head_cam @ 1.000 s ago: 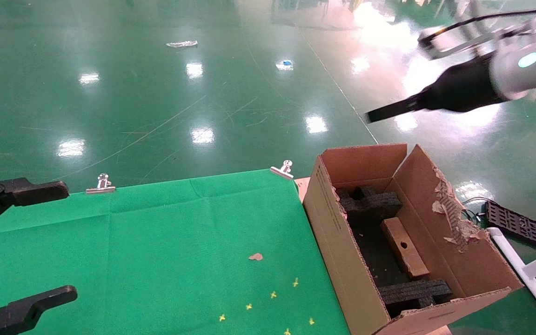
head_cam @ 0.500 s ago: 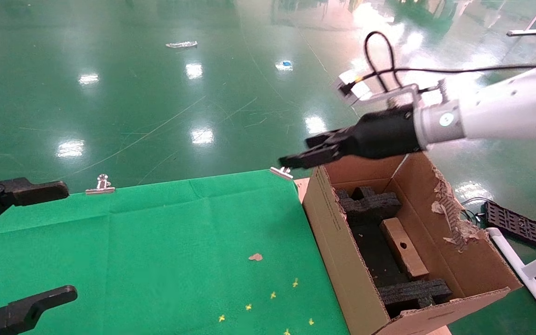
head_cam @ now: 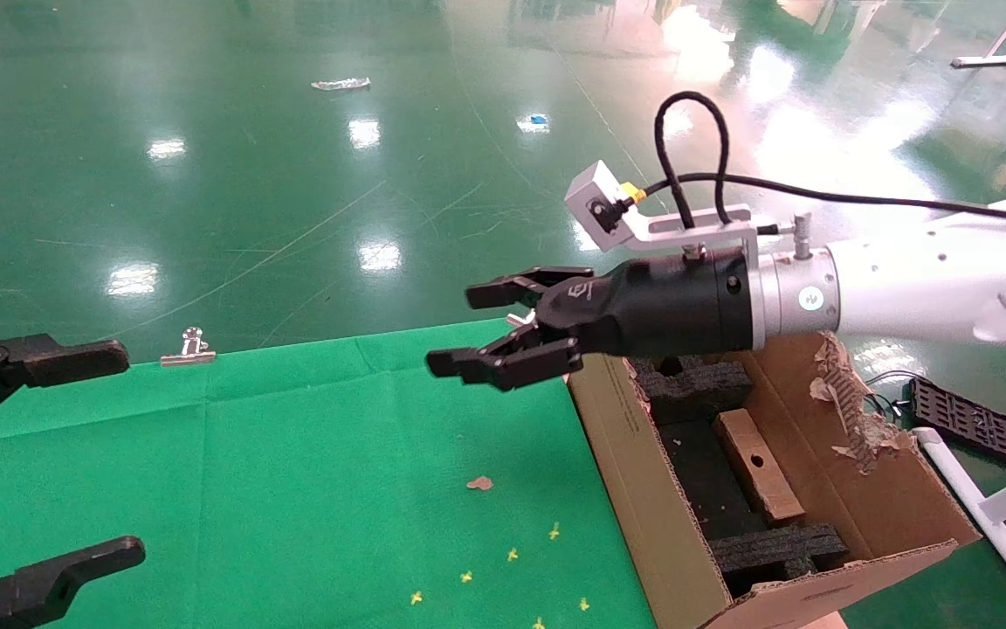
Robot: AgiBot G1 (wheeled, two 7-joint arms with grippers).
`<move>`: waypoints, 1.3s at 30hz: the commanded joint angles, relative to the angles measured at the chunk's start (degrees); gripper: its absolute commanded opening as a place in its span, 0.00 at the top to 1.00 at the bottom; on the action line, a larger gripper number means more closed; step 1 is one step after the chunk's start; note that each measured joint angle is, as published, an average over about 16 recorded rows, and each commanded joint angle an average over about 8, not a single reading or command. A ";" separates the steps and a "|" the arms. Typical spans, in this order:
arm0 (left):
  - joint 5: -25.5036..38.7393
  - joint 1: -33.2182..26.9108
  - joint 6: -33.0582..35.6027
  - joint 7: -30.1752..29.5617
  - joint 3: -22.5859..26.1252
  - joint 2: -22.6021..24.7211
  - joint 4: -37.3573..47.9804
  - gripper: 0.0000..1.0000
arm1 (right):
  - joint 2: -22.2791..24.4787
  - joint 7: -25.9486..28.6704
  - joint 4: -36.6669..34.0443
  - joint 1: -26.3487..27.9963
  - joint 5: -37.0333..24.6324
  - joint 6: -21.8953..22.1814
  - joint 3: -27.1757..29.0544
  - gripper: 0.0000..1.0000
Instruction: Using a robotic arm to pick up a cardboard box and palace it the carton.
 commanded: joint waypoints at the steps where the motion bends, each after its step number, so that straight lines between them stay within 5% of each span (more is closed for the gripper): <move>1: 0.00 0.00 0.00 0.00 0.01 0.00 0.00 0.00 | 0.45 -1.04 2.37 -2.38 0.74 -0.48 2.88 0.00; 23: -0.05 -0.01 -0.03 0.03 0.06 -0.03 0.00 0.00 | 5.07 -11.82 27.01 -27.18 8.41 -5.47 32.95 0.00; 39: -0.06 0.00 -0.05 0.04 0.07 -0.03 0.01 0.00 | 5.25 -12.03 27.65 -27.89 8.71 -5.64 33.82 0.00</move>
